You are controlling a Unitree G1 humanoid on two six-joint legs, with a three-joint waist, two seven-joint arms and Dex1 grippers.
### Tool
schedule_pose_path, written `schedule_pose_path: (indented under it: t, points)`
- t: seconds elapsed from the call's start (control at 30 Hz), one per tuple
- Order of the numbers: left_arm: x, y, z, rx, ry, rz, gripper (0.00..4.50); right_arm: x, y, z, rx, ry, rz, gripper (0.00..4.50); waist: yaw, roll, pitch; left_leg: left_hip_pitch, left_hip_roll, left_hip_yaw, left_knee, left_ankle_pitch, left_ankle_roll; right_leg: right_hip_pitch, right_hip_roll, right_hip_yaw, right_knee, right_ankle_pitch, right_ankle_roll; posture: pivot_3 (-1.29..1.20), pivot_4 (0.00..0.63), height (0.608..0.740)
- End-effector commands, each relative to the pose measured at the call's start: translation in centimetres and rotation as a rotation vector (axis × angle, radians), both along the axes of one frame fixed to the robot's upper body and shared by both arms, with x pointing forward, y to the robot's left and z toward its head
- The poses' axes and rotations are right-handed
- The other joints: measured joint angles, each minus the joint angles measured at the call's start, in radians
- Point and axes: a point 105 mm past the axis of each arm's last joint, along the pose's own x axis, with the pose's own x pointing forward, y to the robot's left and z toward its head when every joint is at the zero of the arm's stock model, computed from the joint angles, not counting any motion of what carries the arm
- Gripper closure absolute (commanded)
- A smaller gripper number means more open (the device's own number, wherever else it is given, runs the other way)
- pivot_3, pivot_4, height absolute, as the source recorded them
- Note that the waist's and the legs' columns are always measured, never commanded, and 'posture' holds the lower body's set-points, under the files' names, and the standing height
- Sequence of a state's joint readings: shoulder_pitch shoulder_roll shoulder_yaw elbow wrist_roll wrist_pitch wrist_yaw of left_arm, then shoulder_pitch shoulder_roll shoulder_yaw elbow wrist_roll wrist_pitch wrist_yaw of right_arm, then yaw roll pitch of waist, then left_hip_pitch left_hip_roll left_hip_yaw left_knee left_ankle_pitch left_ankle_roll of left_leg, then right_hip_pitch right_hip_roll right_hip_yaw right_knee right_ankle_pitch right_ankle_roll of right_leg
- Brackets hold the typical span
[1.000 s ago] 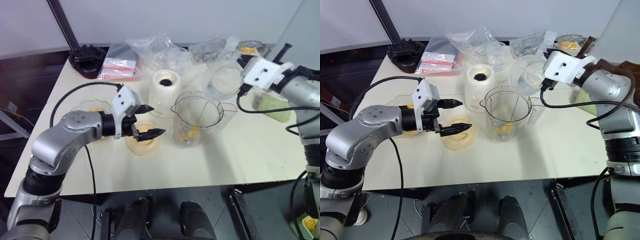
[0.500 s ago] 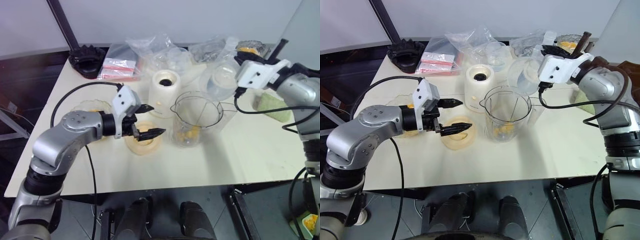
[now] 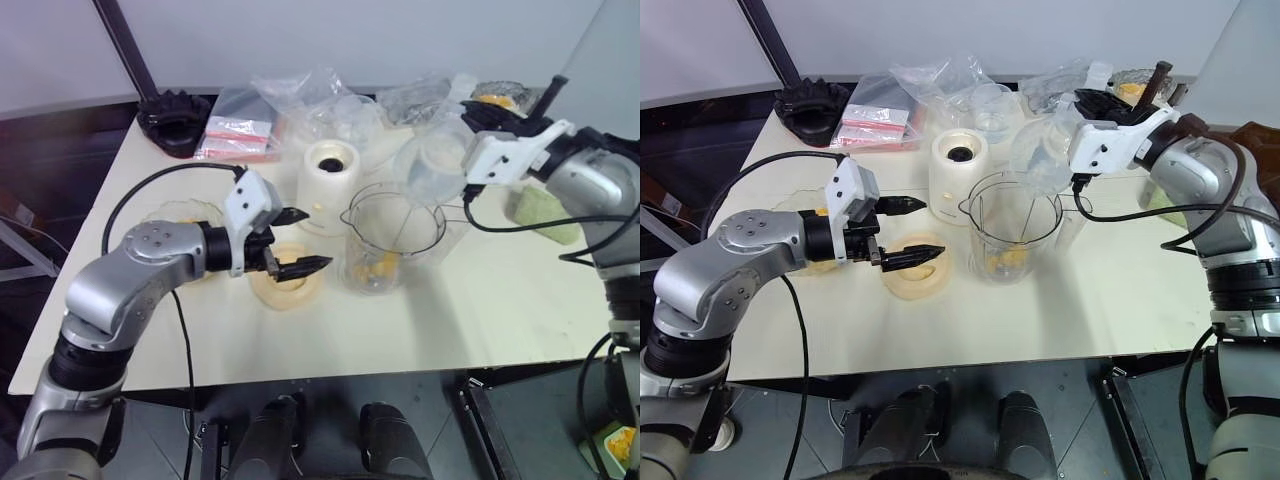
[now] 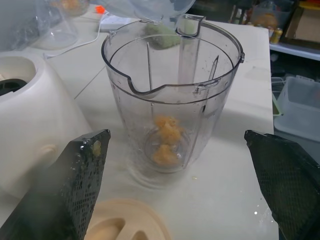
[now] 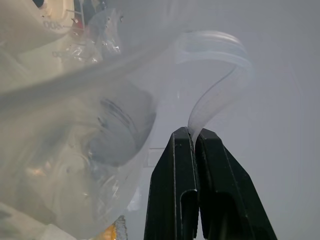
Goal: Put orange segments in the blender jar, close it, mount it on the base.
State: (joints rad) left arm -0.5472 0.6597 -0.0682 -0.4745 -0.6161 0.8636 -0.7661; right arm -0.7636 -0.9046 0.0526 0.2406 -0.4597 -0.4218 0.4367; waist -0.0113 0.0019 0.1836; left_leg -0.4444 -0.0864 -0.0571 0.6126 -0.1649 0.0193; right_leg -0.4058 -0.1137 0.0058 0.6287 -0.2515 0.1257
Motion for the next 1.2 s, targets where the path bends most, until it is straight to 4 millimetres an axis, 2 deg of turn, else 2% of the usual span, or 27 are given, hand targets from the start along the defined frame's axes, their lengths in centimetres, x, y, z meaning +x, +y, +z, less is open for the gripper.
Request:
schedule_pose_path:
  t: [0.03, 0.3, 0.37, 0.47, 0.6, 0.67, 0.8, 0.9, 0.93, 1.03, 1.1, 1.2]
  points:
    - [-0.2, -0.4, 0.8, 0.000, -0.047, -0.022, 0.00, -0.7, 0.0, 2.6, -0.020, -0.099, 0.006, 4.42, 0.000, 0.000, 0.000, 0.000, 0.000, 0.000, 0.000, 0.000, 0.000, 0.000, 0.000, 0.000, 0.000, 0.000, 0.000, 0.00, 0.150, 0.740]
    - [-0.2, -0.5, 0.7, -0.001, -0.048, -0.023, 0.00, -0.6, -0.1, 2.6, -0.025, -0.105, 0.007, 4.42, 0.000, 0.000, 0.000, 0.000, 0.000, 0.000, 0.000, 0.000, 0.000, 0.000, 0.000, 0.000, 0.000, 0.000, 0.000, 0.00, 0.150, 0.740]
    - [-0.2, -0.5, 0.7, -0.001, -0.048, -0.023, 0.00, -0.5, -0.2, 2.6, 0.019, -0.091, 0.005, 4.42, 0.000, 0.000, 0.000, 0.000, 0.000, 0.000, 0.000, 0.000, 0.000, 0.000, 0.000, 0.000, 0.000, 0.000, 0.000, 0.00, 0.150, 0.740]
    - [-0.2, -0.5, 0.7, -0.002, -0.047, -0.022, 0.00, -0.2, -0.9, 2.5, 0.169, -0.014, 0.000, 4.42, 0.000, 0.000, 0.000, 0.000, 0.000, 0.000, 0.000, 0.000, 0.000, 0.000, 0.000, 0.000, 0.001, 0.000, 0.000, 0.00, 0.150, 0.740]
    - [-0.3, -0.4, 0.6, 0.000, -0.042, -0.025, 0.00, -0.1, -2.6, 2.1, 0.502, 0.159, -0.011, 4.42, 0.001, 0.000, 0.000, 0.000, 0.000, 0.000, 0.000, 0.001, 0.000, 0.000, 0.000, 0.001, 0.001, 0.000, 0.000, 0.00, 0.150, 0.740]
    - [-0.3, -0.4, 0.6, 0.001, -0.041, -0.026, 0.00, -0.3, -3.0, 2.0, 0.577, 0.196, -0.017, 4.42, 0.003, 0.000, 0.000, 0.000, 0.000, 0.000, 0.000, 0.001, 0.001, 0.000, 0.000, 0.001, 0.001, 0.000, 0.000, 0.00, 0.150, 0.740]
    - [-0.3, -0.2, 0.6, 0.002, -0.038, -0.027, 0.00, -0.8, -6.0, 2.5, 0.957, 0.235, -0.065, 4.42, 0.003, 0.000, 0.000, 0.000, 0.000, 0.000, 0.000, 0.001, 0.001, 0.000, 0.000, 0.001, 0.001, 0.000, 0.000, 0.00, 0.150, 0.740]
    - [-0.5, -0.2, 0.5, 0.000, -0.026, -0.033, 0.00, -1.7, -10.7, 1.9, 1.215, 0.172, -0.215, 4.42, 0.008, 0.000, 0.000, 0.000, 0.000, -0.001, 0.000, 0.000, 0.001, 0.000, 0.000, 0.001, 0.001, 0.000, 0.000, 0.00, 0.150, 0.740]
    - [-0.6, -0.3, 0.4, -0.001, -0.020, -0.038, 0.00, -2.4, -12.9, 1.0, 1.326, 0.141, -0.282, 4.42, 0.013, 0.000, 0.000, 0.000, 0.000, -0.001, 0.000, 0.000, 0.001, 0.000, 0.000, 0.001, 0.001, 0.000, 0.000, 0.00, 0.150, 0.740]
    - [-0.6, -0.5, 0.4, -0.005, -0.015, -0.044, 0.00, -3.9, -16.3, -1.5, 1.602, 0.099, -0.366, 4.42, 0.025, -0.001, 0.000, 0.000, 0.000, 0.000, 0.000, 0.000, 0.001, 0.000, 0.000, 0.001, 0.001, 0.000, 0.000, 0.00, 0.150, 0.740]
    - [-0.7, -0.7, 0.4, -0.010, -0.013, -0.050, 0.00, -4.8, -17.9, -3.6, 1.677, 0.083, -0.431, 4.42, 0.025, 0.000, -0.001, 0.000, 0.000, 0.000, 0.000, 0.000, 0.000, 0.000, 0.000, 0.001, 0.001, 0.000, 0.000, 0.00, 0.150, 0.740]
    - [-0.7, -0.8, 0.3, -0.012, -0.009, -0.056, 0.00, -5.7, -19.0, -6.8, 1.673, 0.093, -0.539, 4.42, 0.023, 0.001, -0.001, 0.000, 0.000, 0.001, 0.000, 0.000, 0.001, 0.000, 0.000, 0.001, 0.001, 0.000, 0.000, 0.00, 0.150, 0.740]
